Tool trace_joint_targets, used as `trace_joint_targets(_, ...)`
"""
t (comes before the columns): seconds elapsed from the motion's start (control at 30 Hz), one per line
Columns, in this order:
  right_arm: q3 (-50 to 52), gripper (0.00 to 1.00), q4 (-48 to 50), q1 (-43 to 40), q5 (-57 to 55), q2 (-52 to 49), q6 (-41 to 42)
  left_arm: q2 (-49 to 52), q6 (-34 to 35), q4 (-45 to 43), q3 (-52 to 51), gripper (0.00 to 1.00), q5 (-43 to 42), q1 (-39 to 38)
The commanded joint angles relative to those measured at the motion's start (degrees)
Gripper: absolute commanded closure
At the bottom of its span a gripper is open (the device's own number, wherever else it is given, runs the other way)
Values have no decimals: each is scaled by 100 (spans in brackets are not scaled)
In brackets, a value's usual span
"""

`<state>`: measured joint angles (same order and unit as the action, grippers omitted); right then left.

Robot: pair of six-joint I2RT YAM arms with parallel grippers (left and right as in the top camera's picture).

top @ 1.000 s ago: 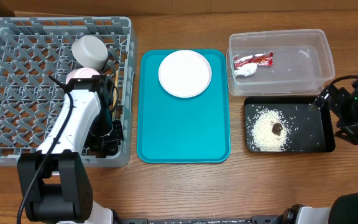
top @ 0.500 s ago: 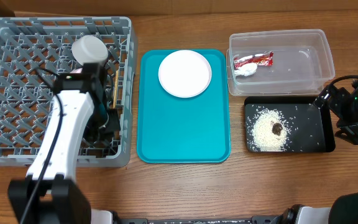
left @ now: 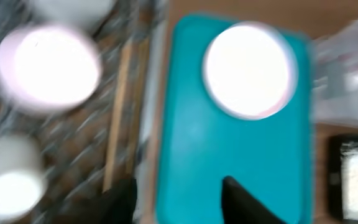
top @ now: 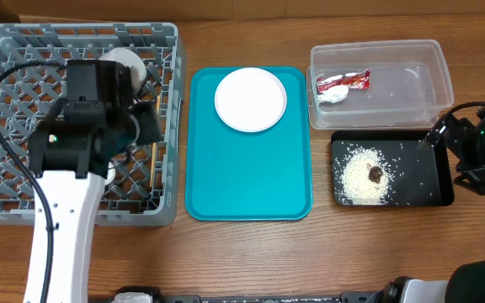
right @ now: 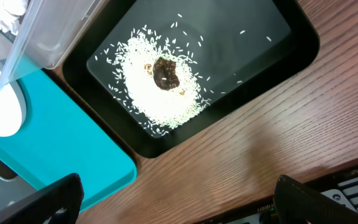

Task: Sort waste into correct bins and load items into the dishwasher
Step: 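Move the left gripper to the white plate and grasp its rim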

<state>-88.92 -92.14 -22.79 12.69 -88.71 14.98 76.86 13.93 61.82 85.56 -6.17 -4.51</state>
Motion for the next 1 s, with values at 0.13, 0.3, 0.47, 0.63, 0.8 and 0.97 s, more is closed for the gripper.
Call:
trace_joint_targets(0.13,-76,0,24,-7,48,85,-24,334,-1110,-1049,107,14,-376,-1139)
trace_joint_targets(0.3,-76,0,28,-7,50,85,-22,828,-1419,-1698,107,2,-402,-1596)
trace_joint_targets(0.47,-76,0,26,-7,50,85,-22,1556,-1504,-2260,107,9,-374,-1934)
trace_joint_targets(0.63,-76,0,28,-7,50,85,-22,2424,-1768,-2583,107,11,-374,-2166)
trace_joint_targets(0.8,-76,0,26,-7,50,85,-22,3263,-1871,-2699,107,15,-205,-2339)
trace_joint_targets(0.97,-76,0,28,-7,50,85,-22,3899,-1871,-2601,107,18,-70,-2444)
